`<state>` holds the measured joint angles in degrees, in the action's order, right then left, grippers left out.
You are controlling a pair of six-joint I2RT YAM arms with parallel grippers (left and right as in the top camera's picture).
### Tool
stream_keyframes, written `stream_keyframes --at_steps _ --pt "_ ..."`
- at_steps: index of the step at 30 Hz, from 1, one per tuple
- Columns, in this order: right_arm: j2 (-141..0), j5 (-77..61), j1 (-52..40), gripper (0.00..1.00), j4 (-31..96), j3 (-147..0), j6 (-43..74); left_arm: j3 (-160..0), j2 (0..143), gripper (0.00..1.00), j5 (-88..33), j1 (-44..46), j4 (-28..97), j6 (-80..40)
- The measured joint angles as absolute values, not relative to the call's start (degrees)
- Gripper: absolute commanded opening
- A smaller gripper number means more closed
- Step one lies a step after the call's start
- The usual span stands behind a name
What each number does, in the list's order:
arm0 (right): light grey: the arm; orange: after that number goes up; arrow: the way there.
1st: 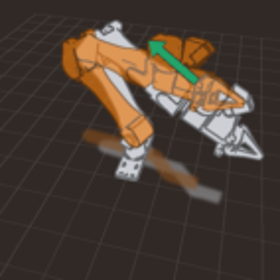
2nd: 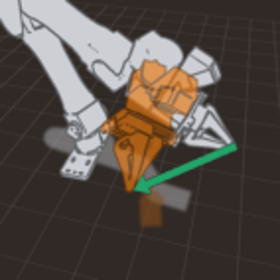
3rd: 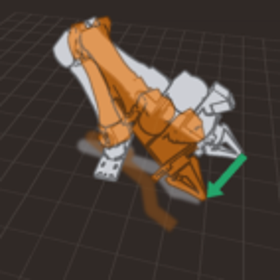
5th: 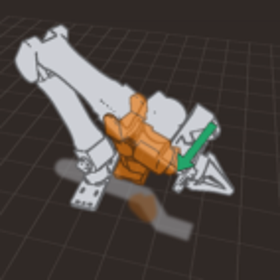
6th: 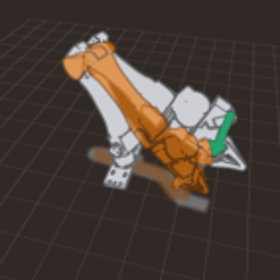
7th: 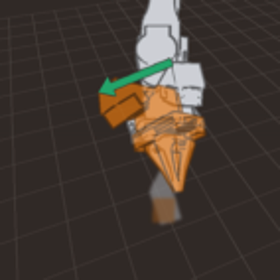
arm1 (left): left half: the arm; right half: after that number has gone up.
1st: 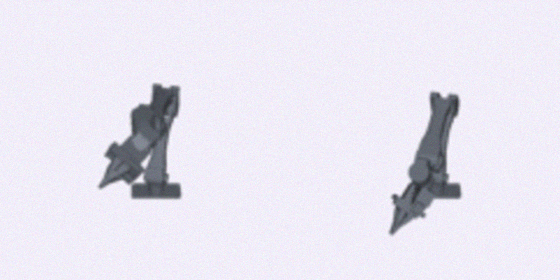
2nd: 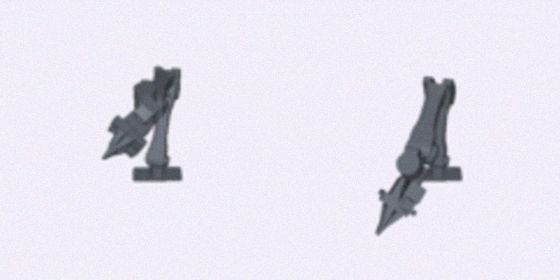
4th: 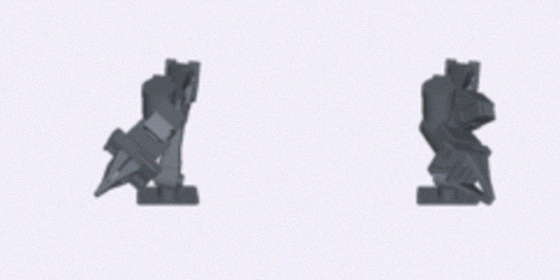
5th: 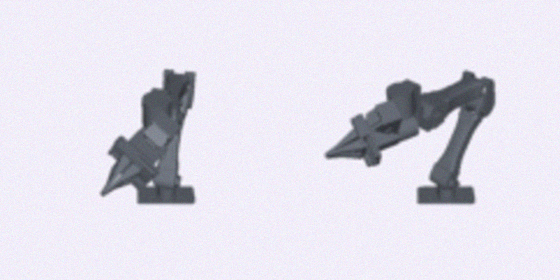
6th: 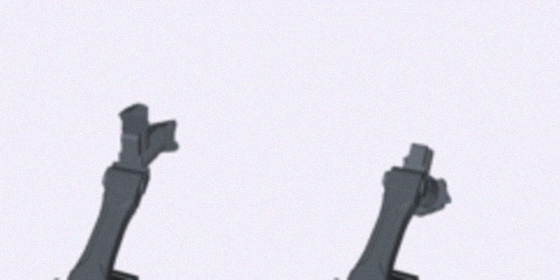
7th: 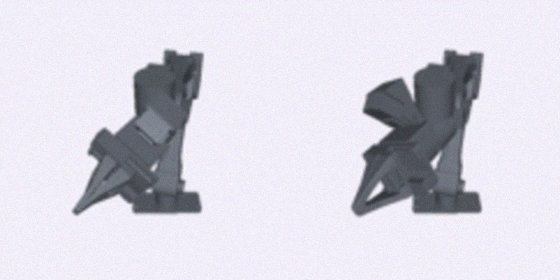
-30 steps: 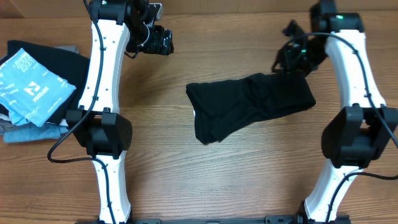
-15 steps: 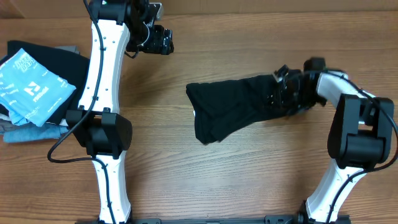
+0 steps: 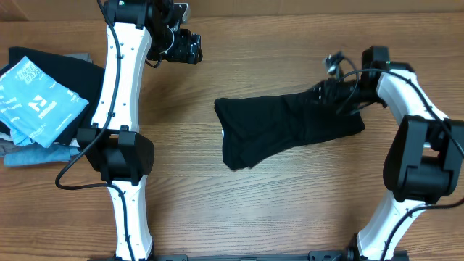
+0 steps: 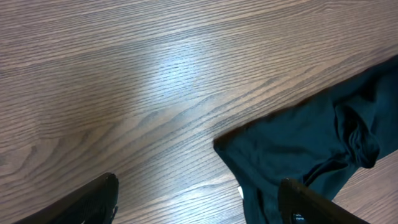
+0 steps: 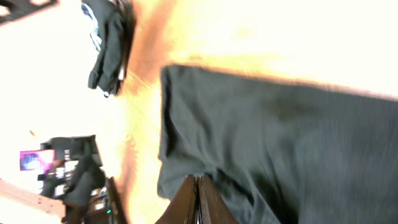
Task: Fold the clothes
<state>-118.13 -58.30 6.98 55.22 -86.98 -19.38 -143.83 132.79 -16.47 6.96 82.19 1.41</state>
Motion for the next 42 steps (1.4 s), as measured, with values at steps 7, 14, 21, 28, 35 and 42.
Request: stream_keyframes --at_steps 7,14,21,28,35,42 --pt "-118.5 -54.3 5.9 0.04 41.5 -82.9 -18.0 -143.8 132.8 0.85 -16.3 7.0 82.2 1.4" --pt "-121.4 -53.0 0.3 0.04 29.7 -73.7 -17.6 -143.8 132.8 0.85 -16.3 7.0 82.7 1.4" --pt "-121.4 -52.6 -2.4 0.04 24.0 -75.3 -12.2 -143.8 132.8 0.82 -16.3 7.0 82.4 1.4" --pt "-118.1 -54.4 1.5 0.04 46.0 -96.8 -5.8 -143.8 132.8 0.04 -19.3 7.4 79.1 1.2" --pt "-115.2 -34.7 0.0 0.04 71.0 -97.3 -6.2 -143.5 134.0 0.04 -21.3 15.8 64.7 1.6" --pt "-115.2 -29.7 -0.1 0.04 73.5 -91.2 -5.1 -142.9 141.5 0.04 -25.6 24.0 59.9 1.7"
